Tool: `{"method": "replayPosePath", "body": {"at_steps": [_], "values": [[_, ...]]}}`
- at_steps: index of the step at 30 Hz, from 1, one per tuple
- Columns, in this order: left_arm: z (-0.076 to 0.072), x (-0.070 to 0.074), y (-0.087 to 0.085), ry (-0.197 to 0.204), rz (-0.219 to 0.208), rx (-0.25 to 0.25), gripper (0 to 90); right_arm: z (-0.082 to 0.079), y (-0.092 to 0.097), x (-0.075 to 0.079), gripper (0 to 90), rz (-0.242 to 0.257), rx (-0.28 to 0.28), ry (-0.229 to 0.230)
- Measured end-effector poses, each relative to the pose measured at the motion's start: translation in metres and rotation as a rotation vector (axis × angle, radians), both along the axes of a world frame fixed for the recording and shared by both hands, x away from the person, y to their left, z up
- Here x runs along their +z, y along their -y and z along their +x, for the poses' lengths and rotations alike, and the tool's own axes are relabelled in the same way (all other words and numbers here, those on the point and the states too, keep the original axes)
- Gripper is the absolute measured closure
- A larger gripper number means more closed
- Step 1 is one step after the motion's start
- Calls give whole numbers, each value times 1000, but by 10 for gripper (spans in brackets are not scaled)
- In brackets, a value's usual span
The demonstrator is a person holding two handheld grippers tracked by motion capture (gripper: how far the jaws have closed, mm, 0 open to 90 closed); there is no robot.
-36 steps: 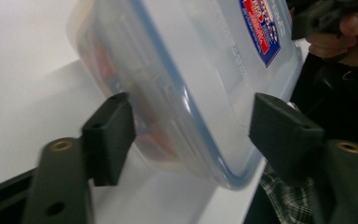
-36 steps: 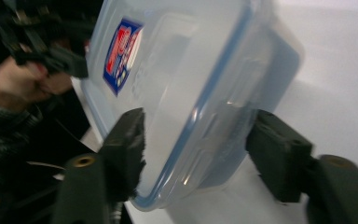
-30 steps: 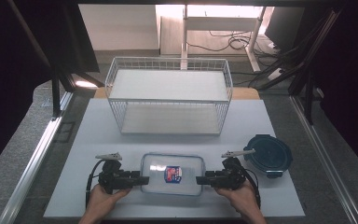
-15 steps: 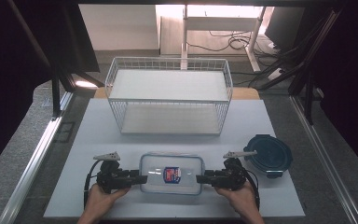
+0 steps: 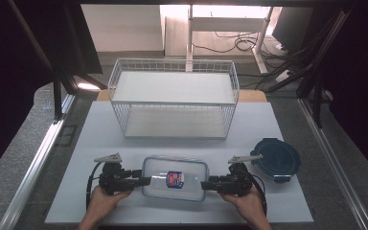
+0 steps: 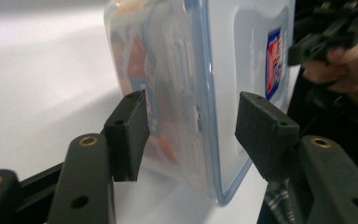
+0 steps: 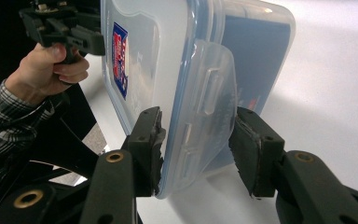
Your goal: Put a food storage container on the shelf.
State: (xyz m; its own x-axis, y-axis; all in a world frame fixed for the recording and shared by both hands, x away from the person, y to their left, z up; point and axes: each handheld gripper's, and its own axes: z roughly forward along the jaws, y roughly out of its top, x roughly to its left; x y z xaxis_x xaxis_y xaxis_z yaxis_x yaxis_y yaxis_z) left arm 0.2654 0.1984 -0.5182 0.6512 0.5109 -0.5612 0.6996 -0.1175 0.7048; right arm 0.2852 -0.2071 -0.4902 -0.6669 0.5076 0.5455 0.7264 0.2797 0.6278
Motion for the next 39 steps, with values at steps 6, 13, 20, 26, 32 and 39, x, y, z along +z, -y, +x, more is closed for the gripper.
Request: {"method": "replayPosePath", "body": {"at_steps": [6,13,20,26,32,39], "values": [[-2,2,-3,-54,-19,-2,519,0,-1,-1,528,12,-18,-7],[-9,0,-7,-107,-37,11,558,-1,-7,-12,496,29,-80,-58],[-10,0,-2,-81,-37,20,562,5,0,-8,518,51,-82,-50],[-9,-2,0,-78,-51,37,553,3,3,-6,535,59,-65,-25],[-7,-2,2,-67,-53,25,559,6,3,-10,501,-2,-16,-1],[-9,0,4,-48,-26,9,564,17,6,-12,446,41,2,17]]}}
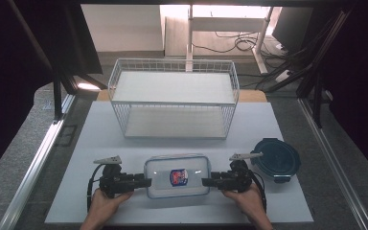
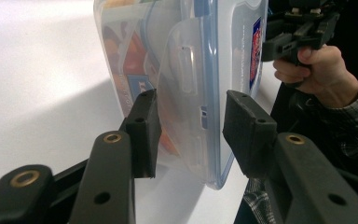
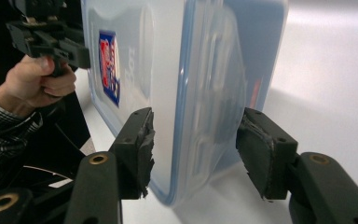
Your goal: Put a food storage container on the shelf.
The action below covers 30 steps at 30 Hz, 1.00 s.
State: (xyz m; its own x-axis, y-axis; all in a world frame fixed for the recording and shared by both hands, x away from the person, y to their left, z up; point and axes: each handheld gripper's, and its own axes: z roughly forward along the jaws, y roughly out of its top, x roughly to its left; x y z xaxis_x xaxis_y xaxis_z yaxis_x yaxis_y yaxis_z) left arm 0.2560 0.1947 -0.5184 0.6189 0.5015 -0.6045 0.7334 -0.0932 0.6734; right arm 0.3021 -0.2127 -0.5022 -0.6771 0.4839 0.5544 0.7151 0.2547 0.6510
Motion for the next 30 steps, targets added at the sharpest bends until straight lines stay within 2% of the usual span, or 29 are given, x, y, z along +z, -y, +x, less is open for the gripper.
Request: {"method": "replayPosePath", "body": {"at_steps": [5,7,9,12,13,14,16,18,20,21,25,26,27,29,30], "values": [[1,-1,0,-9,-12,2,564,9,1,1,449,38,2,-5],[2,-2,1,-21,-21,22,558,11,3,5,504,42,-17,-36],[2,-1,3,-19,-13,28,552,10,3,6,508,35,-26,-48],[3,0,6,-37,-30,72,552,7,3,8,514,36,-53,-41],[3,0,6,-37,-30,72,552,7,3,8,514,36,-53,-41],[4,0,6,-41,-31,70,552,5,3,12,516,36,-70,-20],[6,3,7,-34,-53,72,552,4,4,15,520,47,-78,-16],[8,10,8,-12,-56,71,553,5,8,24,526,78,-86,2],[11,20,6,3,-66,74,553,5,8,29,530,85,-80,14],[11,20,6,3,-66,74,553,5,8,29,530,85,-80,14],[18,35,3,25,-60,70,552,8,7,40,534,82,-66,31],[20,40,3,30,-55,70,552,12,6,48,534,82,-62,43],[22,45,2,38,-51,65,552,12,6,48,534,82,-62,43],[26,57,1,56,-42,62,552,16,5,57,535,82,-57,56],[31,68,0,68,-40,62,552,20,4,67,535,81,-50,78]]}}
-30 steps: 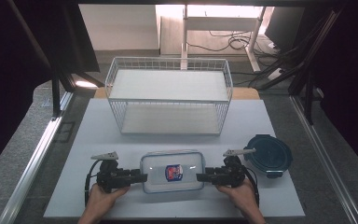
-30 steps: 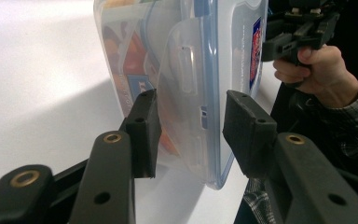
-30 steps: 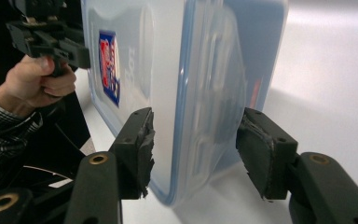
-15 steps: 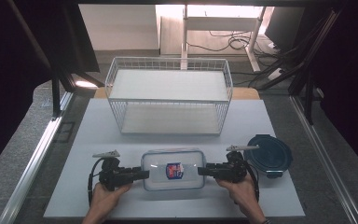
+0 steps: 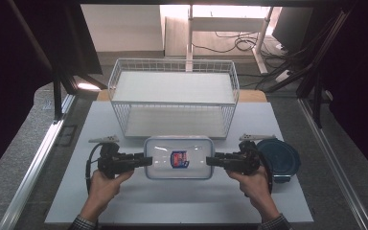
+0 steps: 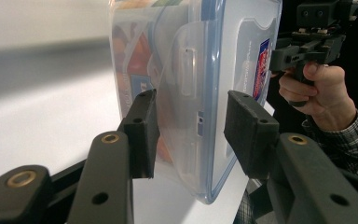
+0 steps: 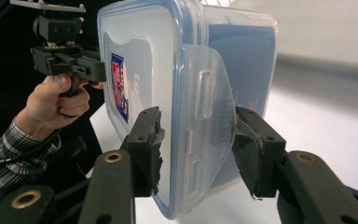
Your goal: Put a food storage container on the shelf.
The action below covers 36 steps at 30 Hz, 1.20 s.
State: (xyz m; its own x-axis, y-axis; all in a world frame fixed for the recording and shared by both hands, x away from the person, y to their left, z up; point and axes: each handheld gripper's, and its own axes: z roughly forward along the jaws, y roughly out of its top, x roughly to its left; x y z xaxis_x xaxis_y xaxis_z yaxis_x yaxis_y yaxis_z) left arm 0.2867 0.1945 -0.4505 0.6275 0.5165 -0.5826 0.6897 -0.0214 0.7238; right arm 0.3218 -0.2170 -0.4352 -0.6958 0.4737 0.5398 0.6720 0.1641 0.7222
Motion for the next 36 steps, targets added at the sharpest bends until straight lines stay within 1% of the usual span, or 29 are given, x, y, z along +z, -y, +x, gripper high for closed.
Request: {"method": "replayPosePath", "body": {"at_steps": [1,2,3,6,8,13,14,15,19,20,21,22,23,24,25,26,27,28,29,30,32,33,35,36], "values": [[0,0,0,0,0,0,552,0,0,0,535,0,0,0],[2,6,-1,4,0,1,552,4,-1,10,535,-3,4,16],[5,11,-2,12,-2,-1,552,4,-1,10,535,-3,4,16],[12,26,-5,28,-4,0,554,10,-3,25,536,0,8,30],[18,34,-7,32,-3,-2,554,15,-5,32,537,3,8,38],[33,53,-11,33,-7,-6,556,28,-8,50,537,12,4,41],[35,57,-12,35,-8,-5,556,34,-10,57,537,17,3,50],[38,61,-13,38,-9,-2,556,34,-10,57,537,17,3,50],[49,77,-15,49,-9,3,555,47,-13,73,537,23,5,61],[56,85,-17,53,-9,4,555,54,-14,81,537,26,6,69],[56,85,-17,53,-9,4,556,54,-14,81,537,26,6,69],[62,92,-18,57,-11,7,556,60,-16,89,537,29,7,73],[62,92,-18,57,-11,7,555,60,-16,89,537,29,7,73],[68,99,-20,62,-6,7,555,67,-17,95,537,32,7,76],[68,99,-20,62,-6,7,555,67,-17,95,537,32,7,76],[73,105,-21,61,-10,10,555,73,-19,101,537,35,6,81],[73,105,-21,61,-10,10,556,73,-19,101,537,35,6,81],[79,110,-23,62,-9,10,555,78,-20,106,537,37,4,81],[79,110,-23,62,-9,10,555,78,-20,106,537,37,4,81],[81,112,-24,62,-11,11,556,83,-22,110,537,41,2,84],[87,117,-25,64,-10,12,555,89,-23,115,537,39,1,85],[90,118,-26,63,-12,13,555,89,-23,115,537,39,1,85],[95,121,-27,66,-13,14,555,97,-25,120,537,41,2,89],[97,122,-28,64,-16,16,555,97,-25,120,537,41,2,89]]}}
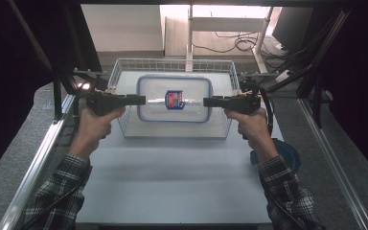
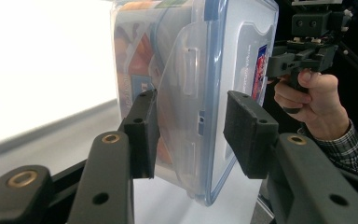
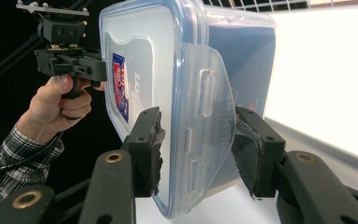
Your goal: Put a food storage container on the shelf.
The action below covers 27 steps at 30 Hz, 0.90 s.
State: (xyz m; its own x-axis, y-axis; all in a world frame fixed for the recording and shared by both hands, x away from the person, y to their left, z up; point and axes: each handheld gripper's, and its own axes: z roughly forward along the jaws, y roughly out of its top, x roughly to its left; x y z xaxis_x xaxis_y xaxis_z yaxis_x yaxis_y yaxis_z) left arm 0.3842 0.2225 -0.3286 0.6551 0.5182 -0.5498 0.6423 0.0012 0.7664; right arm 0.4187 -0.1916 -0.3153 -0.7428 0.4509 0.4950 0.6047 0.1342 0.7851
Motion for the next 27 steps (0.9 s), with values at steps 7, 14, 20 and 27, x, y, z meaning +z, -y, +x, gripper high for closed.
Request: {"method": "replayPosePath", "body": {"at_steps": [7,14,20,27], "values": [[23,7,-4,-15,-19,15,555,23,-4,8,537,6,-12,-18],[41,11,-3,-21,-20,26,553,40,-5,12,534,12,-28,-25],[53,4,-4,-31,-45,35,551,51,-7,10,533,9,-49,-33],[63,-2,-7,-51,-71,51,549,60,-11,8,532,2,-59,-44]]}}
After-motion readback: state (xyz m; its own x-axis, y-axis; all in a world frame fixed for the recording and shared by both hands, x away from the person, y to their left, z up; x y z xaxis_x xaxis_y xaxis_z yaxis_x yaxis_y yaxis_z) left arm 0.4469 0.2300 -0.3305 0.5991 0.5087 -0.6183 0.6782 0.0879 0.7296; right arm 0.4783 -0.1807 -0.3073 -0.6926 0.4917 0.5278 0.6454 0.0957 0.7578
